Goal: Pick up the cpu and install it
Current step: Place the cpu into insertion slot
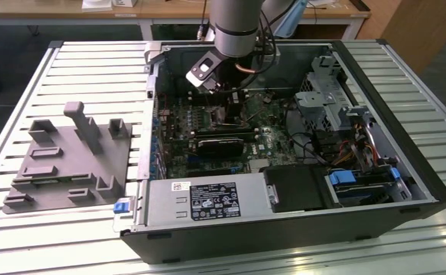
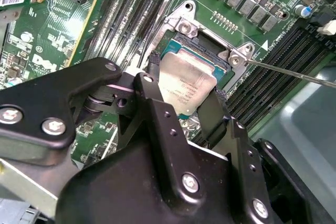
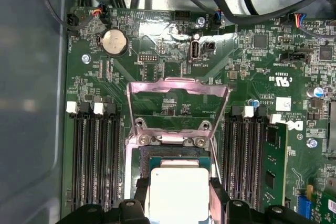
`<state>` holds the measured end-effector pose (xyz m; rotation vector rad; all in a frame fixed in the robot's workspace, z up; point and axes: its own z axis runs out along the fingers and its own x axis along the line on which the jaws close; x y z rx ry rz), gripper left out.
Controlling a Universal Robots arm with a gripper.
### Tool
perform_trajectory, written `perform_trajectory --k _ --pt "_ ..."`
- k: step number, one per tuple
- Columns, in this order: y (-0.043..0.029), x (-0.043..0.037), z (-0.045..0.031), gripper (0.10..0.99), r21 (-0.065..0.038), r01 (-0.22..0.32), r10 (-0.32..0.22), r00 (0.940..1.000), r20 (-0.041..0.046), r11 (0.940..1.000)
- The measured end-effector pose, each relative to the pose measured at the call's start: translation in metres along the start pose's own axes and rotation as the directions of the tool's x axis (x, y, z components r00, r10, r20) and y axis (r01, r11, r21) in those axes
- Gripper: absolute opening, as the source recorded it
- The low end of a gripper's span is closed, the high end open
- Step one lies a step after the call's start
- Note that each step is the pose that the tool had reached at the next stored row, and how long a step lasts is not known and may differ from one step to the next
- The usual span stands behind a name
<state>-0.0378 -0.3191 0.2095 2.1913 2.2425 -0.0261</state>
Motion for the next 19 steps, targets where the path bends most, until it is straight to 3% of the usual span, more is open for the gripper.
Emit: perform_trajectory --k 19 --pt "0.0014 0.0039 0.0116 0.537 0.000 -0.008 0.008 1.0000 -0.0004 1.0000"
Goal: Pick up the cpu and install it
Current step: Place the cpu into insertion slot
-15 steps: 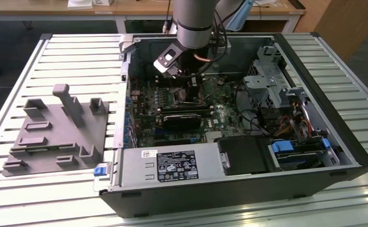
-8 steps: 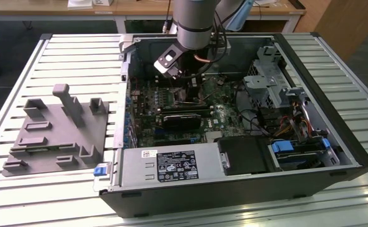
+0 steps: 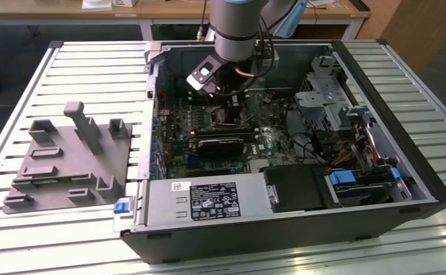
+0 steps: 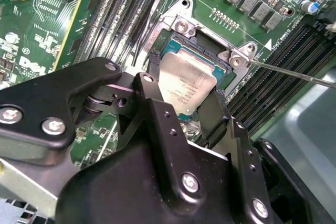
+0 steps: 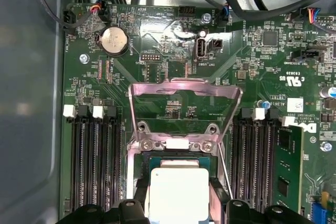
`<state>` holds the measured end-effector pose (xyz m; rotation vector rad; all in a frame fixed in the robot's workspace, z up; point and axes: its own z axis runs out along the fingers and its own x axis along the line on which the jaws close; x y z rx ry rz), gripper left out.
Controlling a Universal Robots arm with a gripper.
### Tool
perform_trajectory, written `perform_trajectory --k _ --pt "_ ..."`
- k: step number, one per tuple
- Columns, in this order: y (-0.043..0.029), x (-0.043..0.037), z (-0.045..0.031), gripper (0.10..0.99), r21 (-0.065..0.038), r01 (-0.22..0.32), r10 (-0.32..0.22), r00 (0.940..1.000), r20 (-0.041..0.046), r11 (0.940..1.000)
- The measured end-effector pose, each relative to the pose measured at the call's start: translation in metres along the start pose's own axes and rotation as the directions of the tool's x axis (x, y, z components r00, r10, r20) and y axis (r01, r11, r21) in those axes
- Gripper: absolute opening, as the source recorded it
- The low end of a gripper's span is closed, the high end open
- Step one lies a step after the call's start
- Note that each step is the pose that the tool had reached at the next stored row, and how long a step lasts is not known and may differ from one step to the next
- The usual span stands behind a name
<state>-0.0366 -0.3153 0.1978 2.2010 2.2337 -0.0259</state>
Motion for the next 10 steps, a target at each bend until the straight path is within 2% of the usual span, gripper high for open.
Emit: perform_trajectory --k 4,10 --pt "0.0000 0.0005 0.0032 0.537 0.000 0.000 0.000 1.0000 0.0001 1.0000" --pt "0.0000 0.0005 0.0036 0.537 0.000 0.000 0.000 1.0000 -0.0002 1.0000"
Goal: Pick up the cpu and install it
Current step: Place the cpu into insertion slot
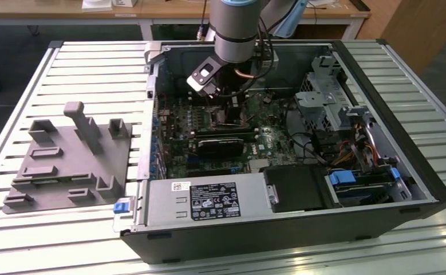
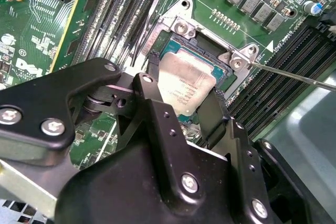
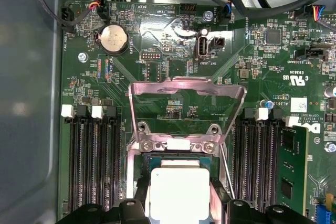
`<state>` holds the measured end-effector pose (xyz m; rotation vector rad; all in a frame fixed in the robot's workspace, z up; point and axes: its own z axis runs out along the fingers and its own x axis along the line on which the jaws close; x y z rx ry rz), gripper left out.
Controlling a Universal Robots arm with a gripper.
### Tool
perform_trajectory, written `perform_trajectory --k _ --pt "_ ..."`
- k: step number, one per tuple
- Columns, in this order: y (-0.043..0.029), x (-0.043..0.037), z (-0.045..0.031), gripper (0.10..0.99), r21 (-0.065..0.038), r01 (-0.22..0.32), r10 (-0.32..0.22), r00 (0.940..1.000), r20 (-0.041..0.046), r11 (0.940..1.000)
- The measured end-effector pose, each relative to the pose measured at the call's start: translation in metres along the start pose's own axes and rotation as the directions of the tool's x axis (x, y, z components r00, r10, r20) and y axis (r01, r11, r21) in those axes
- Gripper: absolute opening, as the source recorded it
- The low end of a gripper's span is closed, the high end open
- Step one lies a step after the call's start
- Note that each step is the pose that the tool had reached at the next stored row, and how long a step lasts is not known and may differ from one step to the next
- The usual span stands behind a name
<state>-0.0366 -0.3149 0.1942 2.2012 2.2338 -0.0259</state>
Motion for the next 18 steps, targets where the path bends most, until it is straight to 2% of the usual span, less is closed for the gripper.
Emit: perform_trajectory --k 6,7,18 --pt "0.0001 0.0001 0.0003 0.545 0.000 0.000 0.000 1.0000 -0.0006 1.0000" --pt "0.0001 0.0001 0.0003 0.612 0.000 0.000 0.000 1.0000 -0.0005 1.0000" --pt "0.0000 0.0030 -0.0003 0.612 0.000 0.000 0.000 1.0000 -0.0016 1.0000"
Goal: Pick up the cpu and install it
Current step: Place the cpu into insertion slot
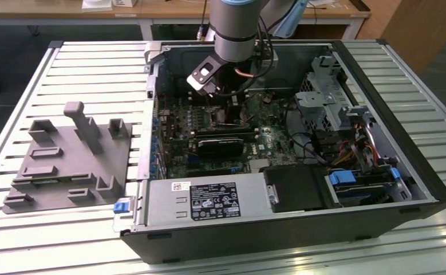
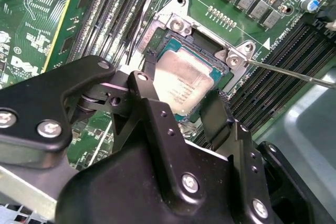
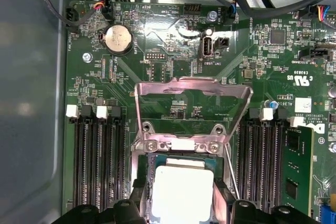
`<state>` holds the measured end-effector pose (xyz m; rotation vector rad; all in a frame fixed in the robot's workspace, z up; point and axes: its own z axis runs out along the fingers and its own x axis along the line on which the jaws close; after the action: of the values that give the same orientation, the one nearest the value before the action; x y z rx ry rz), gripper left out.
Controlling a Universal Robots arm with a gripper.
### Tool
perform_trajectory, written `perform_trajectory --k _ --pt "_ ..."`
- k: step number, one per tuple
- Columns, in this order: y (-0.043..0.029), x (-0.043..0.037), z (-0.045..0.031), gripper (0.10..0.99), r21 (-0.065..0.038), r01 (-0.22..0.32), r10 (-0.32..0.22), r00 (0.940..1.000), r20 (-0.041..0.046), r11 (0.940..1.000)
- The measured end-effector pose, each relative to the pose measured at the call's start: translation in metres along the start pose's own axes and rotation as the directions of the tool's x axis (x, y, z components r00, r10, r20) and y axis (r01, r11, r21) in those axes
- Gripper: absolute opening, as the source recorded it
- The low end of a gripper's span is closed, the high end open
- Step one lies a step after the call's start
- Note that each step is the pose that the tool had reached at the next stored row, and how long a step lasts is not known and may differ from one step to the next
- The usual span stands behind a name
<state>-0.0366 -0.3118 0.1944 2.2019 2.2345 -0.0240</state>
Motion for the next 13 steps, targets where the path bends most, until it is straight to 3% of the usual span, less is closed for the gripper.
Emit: perform_trajectory --k 13 --pt "0.0000 -0.0002 -0.0010 0.612 0.000 0.007 -0.007 1.0000 0.0001 1.0000"
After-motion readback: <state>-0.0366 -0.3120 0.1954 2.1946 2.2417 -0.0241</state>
